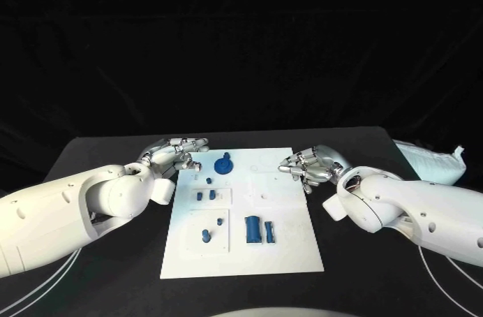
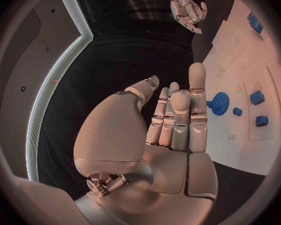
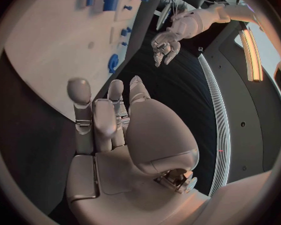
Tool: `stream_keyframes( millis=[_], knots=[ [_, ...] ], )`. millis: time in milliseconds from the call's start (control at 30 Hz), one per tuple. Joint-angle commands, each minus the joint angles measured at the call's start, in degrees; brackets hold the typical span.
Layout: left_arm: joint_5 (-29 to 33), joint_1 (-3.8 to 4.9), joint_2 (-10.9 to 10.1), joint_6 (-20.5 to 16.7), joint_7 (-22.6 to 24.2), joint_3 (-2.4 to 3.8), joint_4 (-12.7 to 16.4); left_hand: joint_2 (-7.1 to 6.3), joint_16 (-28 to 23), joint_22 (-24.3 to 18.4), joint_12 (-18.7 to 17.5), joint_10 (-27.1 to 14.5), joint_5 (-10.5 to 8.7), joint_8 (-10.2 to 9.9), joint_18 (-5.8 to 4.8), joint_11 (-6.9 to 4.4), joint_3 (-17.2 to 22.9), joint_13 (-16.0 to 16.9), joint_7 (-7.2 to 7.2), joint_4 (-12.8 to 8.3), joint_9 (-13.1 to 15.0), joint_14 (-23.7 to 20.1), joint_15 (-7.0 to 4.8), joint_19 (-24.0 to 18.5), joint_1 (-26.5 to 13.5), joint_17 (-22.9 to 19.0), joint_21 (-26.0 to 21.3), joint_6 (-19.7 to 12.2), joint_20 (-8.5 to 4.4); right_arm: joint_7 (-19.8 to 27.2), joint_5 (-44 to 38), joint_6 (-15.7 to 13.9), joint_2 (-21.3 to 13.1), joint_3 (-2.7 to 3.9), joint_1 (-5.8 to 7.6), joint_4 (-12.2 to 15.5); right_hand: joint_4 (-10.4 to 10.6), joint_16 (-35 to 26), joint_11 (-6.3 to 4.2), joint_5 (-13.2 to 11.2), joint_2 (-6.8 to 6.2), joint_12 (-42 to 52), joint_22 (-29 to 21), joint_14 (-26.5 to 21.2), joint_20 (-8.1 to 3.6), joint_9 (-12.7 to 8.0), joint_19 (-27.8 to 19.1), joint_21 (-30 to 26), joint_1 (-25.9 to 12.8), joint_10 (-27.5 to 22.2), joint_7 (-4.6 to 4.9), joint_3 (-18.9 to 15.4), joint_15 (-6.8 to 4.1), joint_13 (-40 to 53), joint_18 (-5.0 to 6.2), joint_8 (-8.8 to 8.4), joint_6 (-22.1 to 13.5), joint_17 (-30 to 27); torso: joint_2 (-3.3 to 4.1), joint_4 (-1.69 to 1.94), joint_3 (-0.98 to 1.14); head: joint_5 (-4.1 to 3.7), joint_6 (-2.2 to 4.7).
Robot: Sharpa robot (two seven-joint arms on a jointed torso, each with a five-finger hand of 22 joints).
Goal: Assemble the parts on the task board
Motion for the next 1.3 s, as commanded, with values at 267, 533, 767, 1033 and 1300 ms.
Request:
stream_keyframes(
  millis=[267,533,767,1033,1300],
  knots=[
    [5.3,-0.88,5.1,-7.2,10.3,0.16,-7.5,1.92,-33.7,-14.5,-3.8,-1.7,-0.05,-1.5,-0.08,1.82,-4.2,-0.5,0.03,1.3,-0.2,-16.1,4.74,-25.4,2.2,-19.4,-13.7,-1.0,4.47,21.5,29.8,3.9,8.0,0.78,1.12,-15.5,-2.9,-43.4,3.86,-1.5,2.46,-21.9,-19.4,-18.7,5.33,-5.1,-12.6,-26.8,8.0,-4.8,3.64,1.9,5.61,-28.8,0.37,-1.13,-2.4,-32.5,-2.8,-0.13,0.16,0.62,5.66],
    [5.6,-1.33,9.0,-8.5,12.9,0.25,-13.0,3.2,-48.7,-27.3,-8.8,-2.3,0.37,-3.3,1.36,2.99,-5.3,-0.6,0.45,0.9,-0.2,-16.1,7.27,-34.8,4.4,-27.0,-13.8,-0.4,9.07,24.6,32.1,8.5,13.5,1.43,1.3,-24.3,-5.1,-56.4,4.68,-1.8,3.11,-22.7,-27.8,-12.3,6.21,-10.9,-7.0,-36.7,8.0,-2.2,3.34,3.0,6.66,-45.4,0.94,-0.99,-1.4,-47.4,-3.62,-0.44,0.72,1.35,8.11],
    [3.5,-1.62,8.3,-8.9,9.8,0.4,-11.1,9.47,-54.6,-40.7,-14.0,-28.3,-3.01,-7.0,-2.87,-0.75,-12.8,-4.2,-3.89,-1.4,-3.9,-38.8,3.77,-52.8,-28.9,-30.1,-17.4,-25.3,2.68,21.3,29.5,1.8,12.6,1.11,1.36,-21.5,-8.3,-59.4,-2.12,-5.1,-2.49,-26.4,-32.9,-40.9,2.21,-14.4,-33.4,-43.4,-28.7,-29.8,-0.85,8.8,2.42,-48.9,-3.2,-4.62,-25.3,-53.7,-4.36,-0.1,0.32,1.91,8.22],
    [-0.6,-3.21,6.7,-19.0,12.3,1.46,-4.3,9.47,-56.8,-46.0,-14.0,-38.6,-7.71,-7.0,-4.36,-5.92,-15.8,-4.2,-5.68,-1.4,-3.9,-47.8,-1.12,-59.9,-42.1,-34.2,-17.4,-35.1,0.12,25.9,33.7,-8.1,10.9,-0.32,1.54,-11.8,-8.3,-63.6,-2.12,-9.7,-2.49,-26.4,-34.9,-52.5,-3.35,-19.3,-44.0,-46.0,-43.4,-40.8,-2.59,8.8,2.42,-53.5,-4.7,-4.62,-34.8,-56.1,-5.07,-0.02,0.3,2.66,8.89],
    [-4.9,-4.9,5.1,-29.8,15.0,2.59,2.9,9.47,-58.4,-49.6,-14.0,-45.7,-7.71,-7.0,-4.96,-5.92,-17.8,-4.2,-9.98,-1.4,-3.9,-54.0,-1.12,-64.9,-51.2,-34.2,-17.4,-41.9,-1.64,29.5,37.0,-16.0,9.6,-1.46,1.68,-4.1,-8.3,-63.6,-2.12,-9.7,-2.49,-26.4,-39.9,-60.4,-3.35,-19.3,-51.2,-47.8,-53.4,-48.4,-6.81,8.8,2.42,-53.5,-5.3,-4.62,-41.3,-57.8,-5.07,-0.02,0.3,2.66,8.89]
  ],
)
